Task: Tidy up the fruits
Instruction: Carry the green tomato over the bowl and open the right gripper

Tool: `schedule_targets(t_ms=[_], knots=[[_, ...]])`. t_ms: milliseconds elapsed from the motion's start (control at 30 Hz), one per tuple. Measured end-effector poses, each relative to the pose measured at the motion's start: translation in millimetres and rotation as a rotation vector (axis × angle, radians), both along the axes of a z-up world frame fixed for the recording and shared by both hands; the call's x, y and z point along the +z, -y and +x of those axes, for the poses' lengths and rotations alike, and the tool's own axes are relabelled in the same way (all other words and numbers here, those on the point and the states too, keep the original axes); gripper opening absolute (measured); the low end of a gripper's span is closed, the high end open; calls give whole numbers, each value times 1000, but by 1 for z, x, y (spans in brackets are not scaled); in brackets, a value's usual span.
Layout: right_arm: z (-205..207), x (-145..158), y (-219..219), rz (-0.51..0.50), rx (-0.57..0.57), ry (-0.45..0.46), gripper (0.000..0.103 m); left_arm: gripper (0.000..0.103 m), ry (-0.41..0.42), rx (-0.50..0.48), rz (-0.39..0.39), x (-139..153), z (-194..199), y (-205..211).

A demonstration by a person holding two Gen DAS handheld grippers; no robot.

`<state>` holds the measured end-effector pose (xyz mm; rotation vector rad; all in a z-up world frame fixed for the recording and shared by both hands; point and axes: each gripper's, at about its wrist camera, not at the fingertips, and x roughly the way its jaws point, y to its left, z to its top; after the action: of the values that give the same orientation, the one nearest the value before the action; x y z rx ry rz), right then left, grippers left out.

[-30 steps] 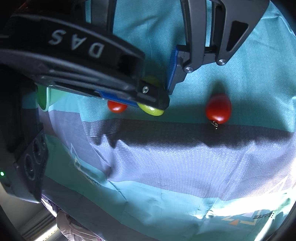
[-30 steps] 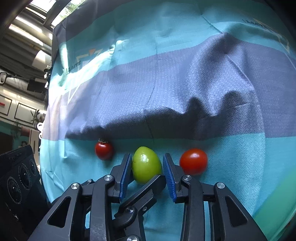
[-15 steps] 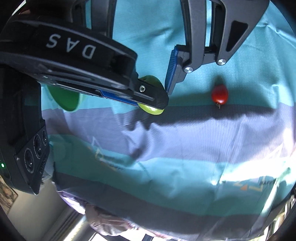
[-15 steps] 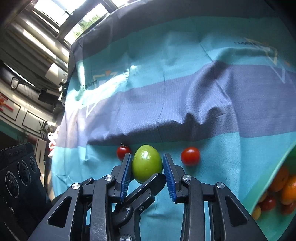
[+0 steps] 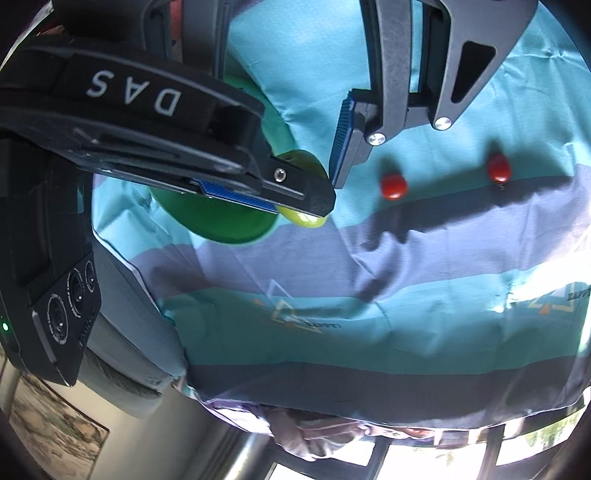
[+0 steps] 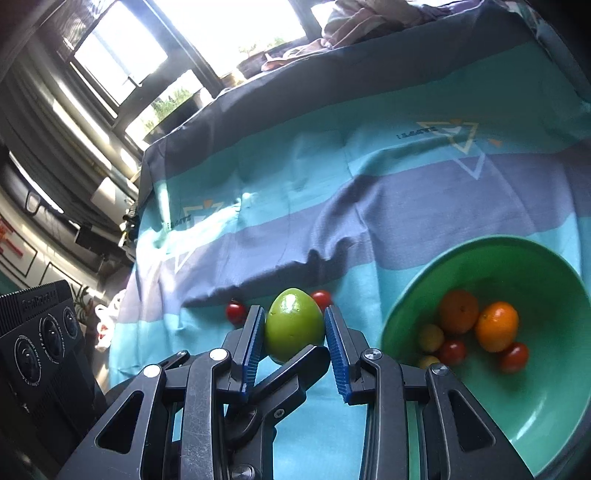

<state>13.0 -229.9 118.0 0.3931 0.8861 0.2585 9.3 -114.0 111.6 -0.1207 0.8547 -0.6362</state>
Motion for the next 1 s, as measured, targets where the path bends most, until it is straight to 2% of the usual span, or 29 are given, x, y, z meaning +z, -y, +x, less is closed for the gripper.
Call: schedule_targets(t_ms=[333, 567, 667, 833, 933, 1000], knots=[[-30, -17, 47, 10, -113, -25, 37, 35, -14, -141, 37, -17, -14, 51], [-37, -33, 70, 22, -134, -79, 37, 34, -63, -187, 60, -32, -16, 75], [-38, -37, 77, 20, -143, -97, 37, 32, -55, -200, 76, -35, -18, 82], [-41, -35, 82, -19, -178, -101, 37, 36, -52, -192, 66, -32, -20, 80], [-43, -29, 85, -71, -224, -76, 39, 47, -41, -148, 86, -26, -16, 66], [-43, -23, 84, -93, -236, -51, 40, 50, -21, -102, 97, -20, -12, 52]])
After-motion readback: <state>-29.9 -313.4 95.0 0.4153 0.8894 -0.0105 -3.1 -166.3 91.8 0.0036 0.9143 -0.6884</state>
